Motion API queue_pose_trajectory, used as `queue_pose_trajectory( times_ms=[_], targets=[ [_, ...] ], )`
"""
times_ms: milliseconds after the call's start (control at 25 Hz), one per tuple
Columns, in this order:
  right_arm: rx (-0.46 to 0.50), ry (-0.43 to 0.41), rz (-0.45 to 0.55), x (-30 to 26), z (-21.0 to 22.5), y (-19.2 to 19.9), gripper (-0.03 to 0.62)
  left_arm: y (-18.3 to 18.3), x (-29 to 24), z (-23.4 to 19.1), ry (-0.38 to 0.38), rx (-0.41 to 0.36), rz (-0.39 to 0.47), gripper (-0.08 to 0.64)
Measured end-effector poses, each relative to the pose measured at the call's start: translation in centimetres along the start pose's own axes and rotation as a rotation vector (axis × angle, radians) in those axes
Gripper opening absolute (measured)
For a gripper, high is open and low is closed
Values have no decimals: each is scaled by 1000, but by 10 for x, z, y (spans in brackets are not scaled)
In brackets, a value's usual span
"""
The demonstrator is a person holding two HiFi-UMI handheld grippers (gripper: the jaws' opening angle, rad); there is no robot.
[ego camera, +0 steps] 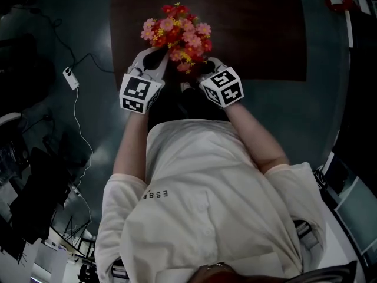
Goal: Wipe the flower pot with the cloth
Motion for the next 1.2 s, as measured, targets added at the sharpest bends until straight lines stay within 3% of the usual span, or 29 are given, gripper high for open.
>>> queue_pose_trajectory(
  times_ms=[360, 520, 640, 760, 960, 1200],
  targets=[
    [-34, 51, -28, 19, 42, 12, 49, -3, -1, -1, -6, 24, 7, 11],
    [-39, 130, -64, 35, 79, 20, 49, -1, -3, -2, 2, 22, 3, 11],
    [-3, 204, -101, 46, 109, 17, 49, -3, -4, -4, 6, 22, 5, 12],
    [59, 226, -96, 42, 130, -3, 49, -7, -8, -11, 8, 30, 7, 11],
    [181, 131, -54, 6, 133, -38, 49, -7, -12, -14, 21, 47, 13, 12],
    [327, 30, -115, -28, 124, -50, 49, -10, -13, -17, 51, 73, 27, 11]
  ],
)
Point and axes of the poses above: the fingertips, and each gripper's own axes: x backward along the fingers, z to its right, y out of its underside, the point moved 7 cm from there along x, backward along the fingers, and after that the axes turned 13 degrees about x, right-handed, at the moved point
